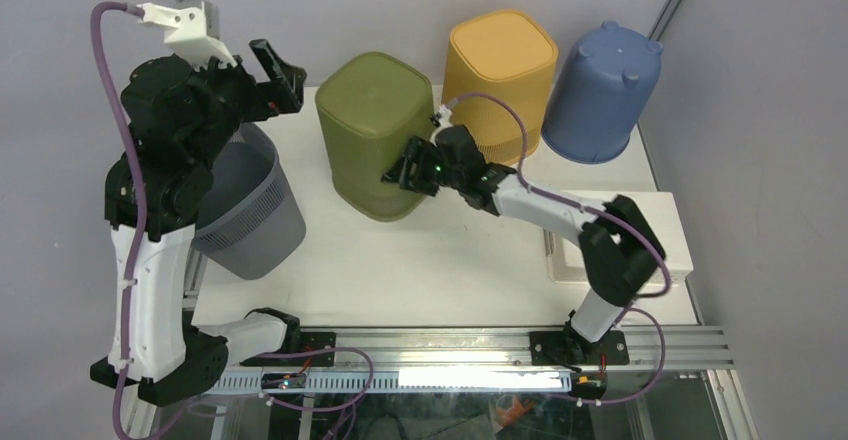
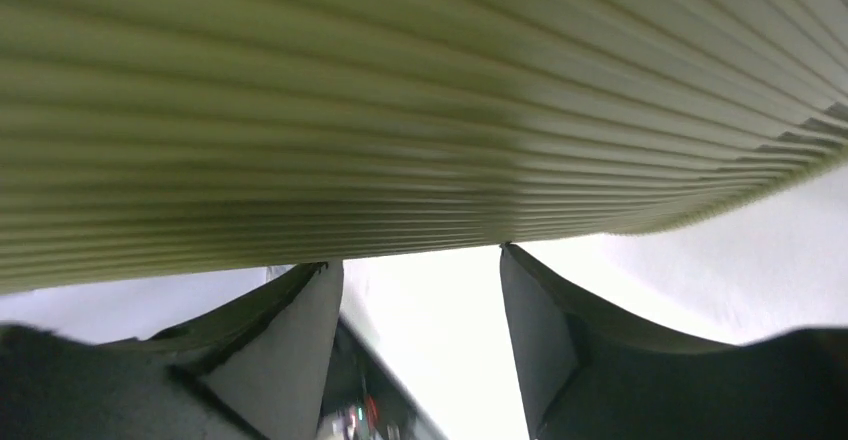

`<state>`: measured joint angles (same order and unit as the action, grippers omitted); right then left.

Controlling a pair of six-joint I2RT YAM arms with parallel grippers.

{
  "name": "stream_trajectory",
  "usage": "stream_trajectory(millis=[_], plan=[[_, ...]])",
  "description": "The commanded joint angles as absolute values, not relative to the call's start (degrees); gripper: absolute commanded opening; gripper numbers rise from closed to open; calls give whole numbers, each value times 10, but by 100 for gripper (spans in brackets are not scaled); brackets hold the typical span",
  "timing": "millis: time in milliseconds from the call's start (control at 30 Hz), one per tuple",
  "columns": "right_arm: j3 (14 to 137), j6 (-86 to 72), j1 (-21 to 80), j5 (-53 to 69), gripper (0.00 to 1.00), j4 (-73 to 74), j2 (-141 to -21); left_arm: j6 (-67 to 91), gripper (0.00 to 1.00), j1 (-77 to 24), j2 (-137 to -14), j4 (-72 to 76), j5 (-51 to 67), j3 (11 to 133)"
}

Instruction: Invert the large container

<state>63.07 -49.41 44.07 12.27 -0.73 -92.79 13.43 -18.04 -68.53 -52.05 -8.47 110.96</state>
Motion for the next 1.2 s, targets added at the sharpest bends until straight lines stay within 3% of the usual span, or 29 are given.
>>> stream_trajectory(millis=[0,300,467,667,800,1067,1133,1167], plan=[[785,-482,436,46,64,-74,-1026,128,98,-184,-662,-592,-145,1086],[1044,-477,438,57,71,14,-1214,157,98,-184,-631,-644,-262,989],[1004,-444,444,75,76,38,-1165,181,99,-185,-621,-661,-310,945],[860,-423,444,65,77,54,-1031,197,96,-184,-659,-670,-338,880],[768,-406,444,32,77,87,-928,202,79,-184,-670,-656,-330,857],[670,-394,433,-57,78,192,-746,176,15,-184,-679,-633,-210,857],[666,-391,432,-77,78,211,-714,177,2,-184,-684,-631,-162,867],[666,-388,420,-86,78,220,-698,180,0,-185,-685,-630,-137,874]])
